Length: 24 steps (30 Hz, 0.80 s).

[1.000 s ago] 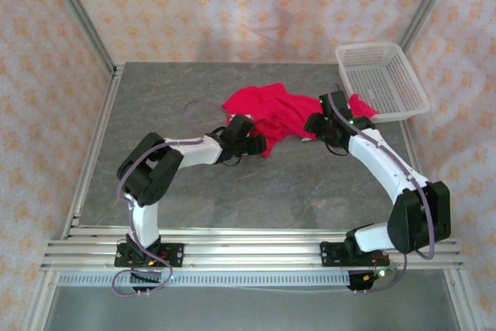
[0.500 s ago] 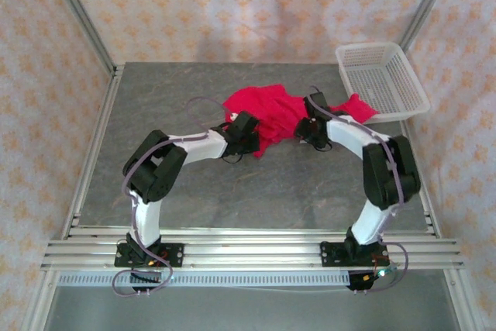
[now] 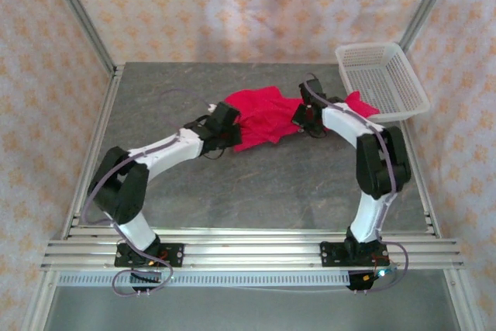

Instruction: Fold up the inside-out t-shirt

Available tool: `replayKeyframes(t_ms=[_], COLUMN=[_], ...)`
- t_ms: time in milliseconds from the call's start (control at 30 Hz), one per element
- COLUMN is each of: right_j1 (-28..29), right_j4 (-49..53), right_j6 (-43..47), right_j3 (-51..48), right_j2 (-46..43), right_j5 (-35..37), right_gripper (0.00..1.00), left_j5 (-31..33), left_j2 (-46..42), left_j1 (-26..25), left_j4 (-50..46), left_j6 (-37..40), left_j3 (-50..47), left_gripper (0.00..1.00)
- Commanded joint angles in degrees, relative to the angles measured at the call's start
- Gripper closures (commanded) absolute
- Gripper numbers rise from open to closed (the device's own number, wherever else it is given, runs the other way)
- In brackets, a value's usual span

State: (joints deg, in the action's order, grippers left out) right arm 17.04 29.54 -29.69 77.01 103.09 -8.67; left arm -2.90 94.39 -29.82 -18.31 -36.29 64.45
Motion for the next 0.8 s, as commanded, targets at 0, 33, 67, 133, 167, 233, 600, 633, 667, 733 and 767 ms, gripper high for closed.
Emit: replayKeyframes(t_ms=[0, 33, 67, 133, 167, 233, 600, 633, 667, 733, 767], right_j1=[-0.49, -0.61, -0.87, -1.43, -1.59, -1.58, -1.62, -1.63, -1.59, -1.57, -1.58], right_j4=[8.7, 10.59, 12.72, 16.03, 17.06, 17.65, 19.21, 20.0, 20.41, 20.02, 19.18], right_j6=[1.2, 1.21, 1.04, 0.54, 0.03, -1.25, -9.85, -10.27, -10.58, -11.13, -11.4], right_j3=[6.58, 8.08, 10.09, 13.82, 15.43, 17.59, 23.57, 24.31, 24.82, 23.61, 22.24], right_j2=[-13.49, -15.77, -17.71, -21.12, -22.78, -25.22, -31.86, -32.13, -32.23, -32.03, -31.6], right_j5=[4.05, 4.75, 5.42, 5.47, 5.07, 3.26, -4.73, -4.52, -4.33, -3.75, -3.11], right_gripper=[1.0, 1.0, 1.0, 1.0, 1.0, 1.0, 1.0, 1.0, 1.0, 1.0, 1.0], left_j5=[3.33, 3.5, 3.83, 3.95, 3.87, 3.77, 9.62, 10.11, 10.65, 11.32, 11.17], left_j2=[-7.28, -8.89, -10.66, -14.47, -16.46, -20.41, -33.62, -33.95, -34.24, -34.83, -35.16], left_j1=[6.16, 7.89, 9.9, 13.41, 15.01, 17.01, 19.66, 20.04, 20.17, 20.24, 20.24], left_j4=[-7.21, -8.45, -9.93, -12.33, -13.45, -14.97, -28.42, -29.77, -31.08, -32.05, -31.13], left_j6=[3.0, 3.51, 4.05, 4.64, 4.82, 5.22, 10.72, 11.17, 11.41, 11.43, 11.35], left_j3=[-1.52, -1.59, -1.56, -1.45, -1.26, -0.73, 14.23, 16.51, 18.81, 21.18, 20.93], left_gripper=[1.0, 1.0, 1.0, 1.0, 1.0, 1.0, 1.0, 1.0, 1.0, 1.0, 1.0])
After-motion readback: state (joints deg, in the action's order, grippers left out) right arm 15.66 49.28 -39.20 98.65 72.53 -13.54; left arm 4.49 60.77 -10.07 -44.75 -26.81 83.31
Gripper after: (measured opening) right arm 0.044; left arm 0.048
